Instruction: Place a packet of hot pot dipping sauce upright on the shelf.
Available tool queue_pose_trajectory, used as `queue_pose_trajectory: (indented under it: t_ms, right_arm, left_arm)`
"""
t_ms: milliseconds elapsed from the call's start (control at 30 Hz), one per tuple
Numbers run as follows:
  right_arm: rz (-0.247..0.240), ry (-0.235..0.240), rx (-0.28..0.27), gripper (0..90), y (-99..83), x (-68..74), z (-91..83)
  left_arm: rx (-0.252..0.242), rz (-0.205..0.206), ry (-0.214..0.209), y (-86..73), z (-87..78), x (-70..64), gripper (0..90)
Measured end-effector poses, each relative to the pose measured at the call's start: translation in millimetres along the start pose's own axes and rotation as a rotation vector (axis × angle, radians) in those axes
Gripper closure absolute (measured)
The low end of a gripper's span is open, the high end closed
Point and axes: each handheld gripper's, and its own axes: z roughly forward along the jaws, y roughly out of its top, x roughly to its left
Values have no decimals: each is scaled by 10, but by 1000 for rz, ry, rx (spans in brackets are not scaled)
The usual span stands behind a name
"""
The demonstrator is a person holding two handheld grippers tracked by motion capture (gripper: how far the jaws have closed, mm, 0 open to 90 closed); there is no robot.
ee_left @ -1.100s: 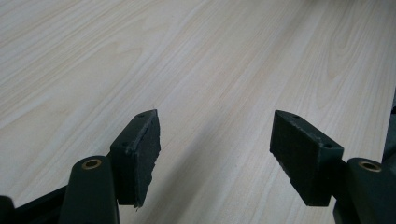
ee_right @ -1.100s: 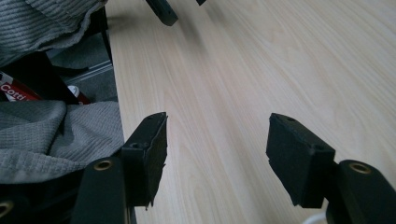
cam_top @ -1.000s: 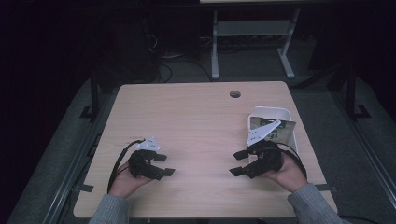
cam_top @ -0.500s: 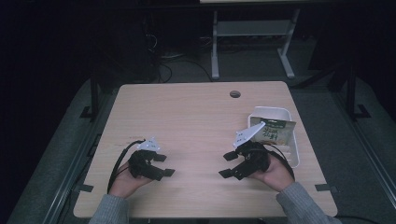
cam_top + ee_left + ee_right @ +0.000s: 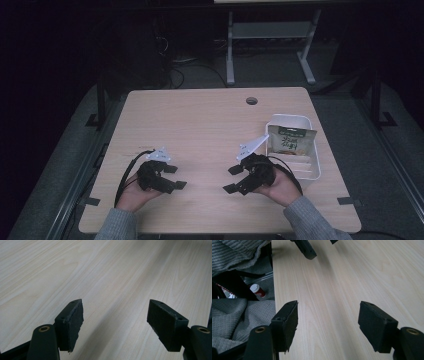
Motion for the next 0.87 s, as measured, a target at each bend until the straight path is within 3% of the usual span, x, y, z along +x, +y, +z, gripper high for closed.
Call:
queue_pose_trajectory:
  t_ms: [500,867]
  right_arm:
    - [0,17,8,303,-84,71,271]
    - [-3,9,22,295,-275,130,445]
  left_arm:
    - [1,3,1,-2,20,-16,283]
    - [18,7,5,-13,58,-16,280]
